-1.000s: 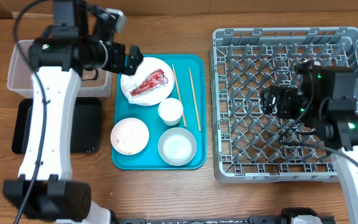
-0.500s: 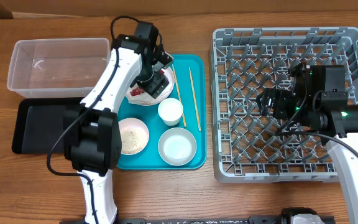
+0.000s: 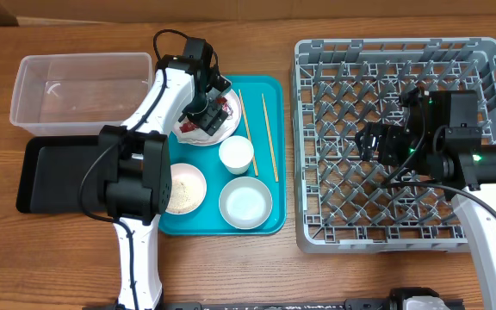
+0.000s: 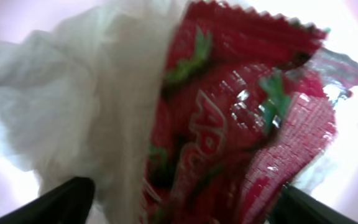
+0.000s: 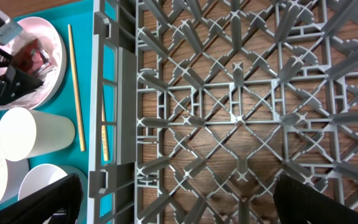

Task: Sort waste into correct bins and load items into the dishwasher
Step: 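Grasp the red wrapper and tissue with the left gripper, lift, then move the wrapper over the clear plastic bin and release it, then move the left gripper to the white paper cup and grasp it, then lift the cup with the left gripper and grasp it with the right, then lower the white cup into the dish rack with the right gripper, release, then grasp the rim of the pink rice bowl with the left gripper, then carry the pink bowl over the black tray and tip out the rice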

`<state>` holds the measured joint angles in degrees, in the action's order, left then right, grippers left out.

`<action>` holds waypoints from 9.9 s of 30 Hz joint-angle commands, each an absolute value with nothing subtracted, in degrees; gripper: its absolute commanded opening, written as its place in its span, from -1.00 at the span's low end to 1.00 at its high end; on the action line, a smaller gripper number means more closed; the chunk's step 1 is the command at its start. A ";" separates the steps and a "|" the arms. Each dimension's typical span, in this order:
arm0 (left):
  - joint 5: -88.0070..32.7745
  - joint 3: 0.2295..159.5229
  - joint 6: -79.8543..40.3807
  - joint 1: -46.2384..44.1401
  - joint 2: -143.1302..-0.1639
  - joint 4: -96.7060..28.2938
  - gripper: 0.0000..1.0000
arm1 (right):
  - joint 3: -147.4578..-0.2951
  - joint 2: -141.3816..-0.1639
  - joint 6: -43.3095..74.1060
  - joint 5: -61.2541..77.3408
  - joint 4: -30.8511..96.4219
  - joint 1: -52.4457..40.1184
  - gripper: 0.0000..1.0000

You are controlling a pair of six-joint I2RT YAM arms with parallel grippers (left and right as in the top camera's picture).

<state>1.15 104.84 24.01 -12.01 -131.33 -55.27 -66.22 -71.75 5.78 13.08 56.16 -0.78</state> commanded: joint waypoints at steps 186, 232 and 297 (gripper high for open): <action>-81.54 98.04 5.98 -6.39 -108.40 -71.53 -0.92 | -67.46 -87.26 20.80 64.58 -0.12 -18.00 0.41; -23.86 109.47 1.89 -2.81 -108.09 -66.06 0.31 | -67.59 -71.02 48.47 0.01 81.12 -31.83 0.20; 4.45 64.55 -26.94 -20.16 -101.49 -51.57 -0.83 | -83.96 -84.62 35.53 -3.40 71.40 -20.64 0.90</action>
<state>3.88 65.17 -29.95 -20.21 -102.50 -52.10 -83.02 -85.12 35.92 -2.98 71.57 -20.75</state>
